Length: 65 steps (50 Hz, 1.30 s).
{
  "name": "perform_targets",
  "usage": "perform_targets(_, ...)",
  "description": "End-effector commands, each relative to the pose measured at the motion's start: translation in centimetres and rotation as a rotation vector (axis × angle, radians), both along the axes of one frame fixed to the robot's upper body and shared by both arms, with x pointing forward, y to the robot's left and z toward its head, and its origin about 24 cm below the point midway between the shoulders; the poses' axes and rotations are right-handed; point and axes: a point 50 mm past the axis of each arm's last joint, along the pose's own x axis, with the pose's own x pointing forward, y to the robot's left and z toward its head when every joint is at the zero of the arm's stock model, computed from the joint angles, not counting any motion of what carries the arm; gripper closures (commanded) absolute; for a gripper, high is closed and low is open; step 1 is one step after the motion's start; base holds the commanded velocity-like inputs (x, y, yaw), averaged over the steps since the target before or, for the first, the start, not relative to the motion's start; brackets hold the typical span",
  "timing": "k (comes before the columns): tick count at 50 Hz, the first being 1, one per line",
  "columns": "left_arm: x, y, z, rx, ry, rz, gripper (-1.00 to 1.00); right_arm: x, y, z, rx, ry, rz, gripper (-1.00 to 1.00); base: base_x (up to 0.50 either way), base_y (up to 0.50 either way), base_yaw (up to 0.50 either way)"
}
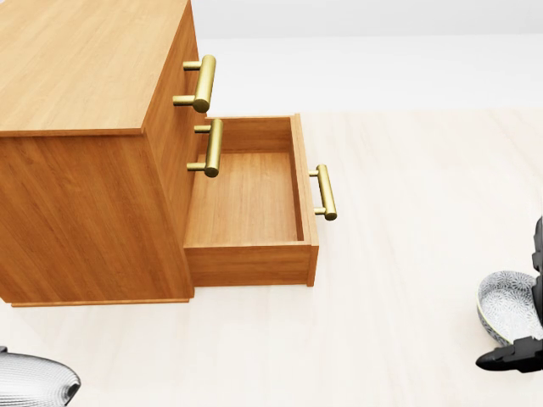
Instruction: Put the bowl on top of the cabinet.
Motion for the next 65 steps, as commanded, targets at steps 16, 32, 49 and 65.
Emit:
perform_targets(16,0.0,0.0,0.0,0.001,-0.002,0.001,-1.0,0.2,-0.8,-1.7,-0.031,0.049,-0.046,-1.0,0.0,0.0,0.0)
perform_targets(32,0.0,-0.1,-0.1,0.008,-0.001,0.006,-1.0,0.2,-1.3,-2.7,-0.057,0.08,-0.077,-1.0,0.0,0.0,0.0)
perform_targets(49,0.0,-0.1,-0.1,0.012,-0.003,0.011,-1.0,0.2,-1.9,-3.8,-0.087,0.114,-0.111,-1.0,0.0,0.0,0.0)
perform_targets(65,0.0,0.0,0.0,0.01,-0.005,0.009,-1.0,0.2,-2.3,-4.4,-0.103,0.141,-0.133,-1.0,0.0,0.0,0.0)
